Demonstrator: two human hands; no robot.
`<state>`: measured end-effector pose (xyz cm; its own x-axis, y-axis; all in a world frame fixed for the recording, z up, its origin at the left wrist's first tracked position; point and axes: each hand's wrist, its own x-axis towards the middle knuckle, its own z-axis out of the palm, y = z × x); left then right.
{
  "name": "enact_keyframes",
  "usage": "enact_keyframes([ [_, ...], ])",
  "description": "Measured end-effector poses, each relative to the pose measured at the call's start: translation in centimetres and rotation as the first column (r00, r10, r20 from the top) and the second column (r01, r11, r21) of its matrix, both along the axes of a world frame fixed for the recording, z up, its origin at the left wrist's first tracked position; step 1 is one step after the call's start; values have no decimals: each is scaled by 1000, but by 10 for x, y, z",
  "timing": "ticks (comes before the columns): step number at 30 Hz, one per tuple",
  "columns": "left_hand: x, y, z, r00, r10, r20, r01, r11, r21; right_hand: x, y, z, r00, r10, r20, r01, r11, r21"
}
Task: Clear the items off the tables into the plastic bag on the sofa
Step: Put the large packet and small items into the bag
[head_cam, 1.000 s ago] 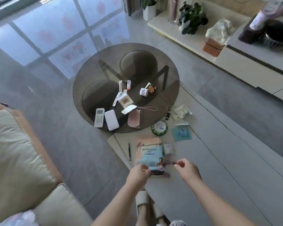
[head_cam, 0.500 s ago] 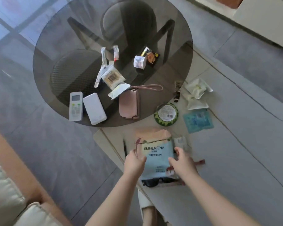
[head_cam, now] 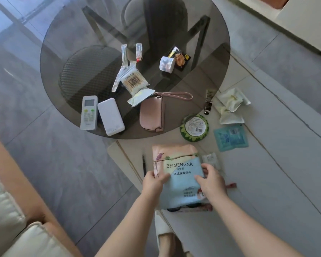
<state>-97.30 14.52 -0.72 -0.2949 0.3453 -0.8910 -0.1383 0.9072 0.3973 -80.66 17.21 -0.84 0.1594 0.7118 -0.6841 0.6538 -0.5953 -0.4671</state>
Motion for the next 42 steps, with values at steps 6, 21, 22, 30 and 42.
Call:
enact_keyframes([
  [6, -27, -36, 30, 990, 144, 0, -143, 987, 67, -20, -7, 18, 995, 39, -94, -36, 999, 38],
  [21, -148, -125, 17, 863, 505, -6, -500, 856, 131, -157, -8, -31, 862, 493, 115, -495, 869, -18],
  [22, -152, -128, 13, 863, 506, -6, -501, 855, 133, -165, -8, -37, 857, 489, 161, -491, 871, -27],
  [30, -158, -134, 1, 870, 492, 41, -493, 860, 131, -168, -2, -61, 800, 505, 324, -526, 850, -28],
  [42, -84, -99, 38, 902, 406, 148, -422, 901, 101, -39, -19, -14, 868, 358, 344, -360, 931, -62],
])
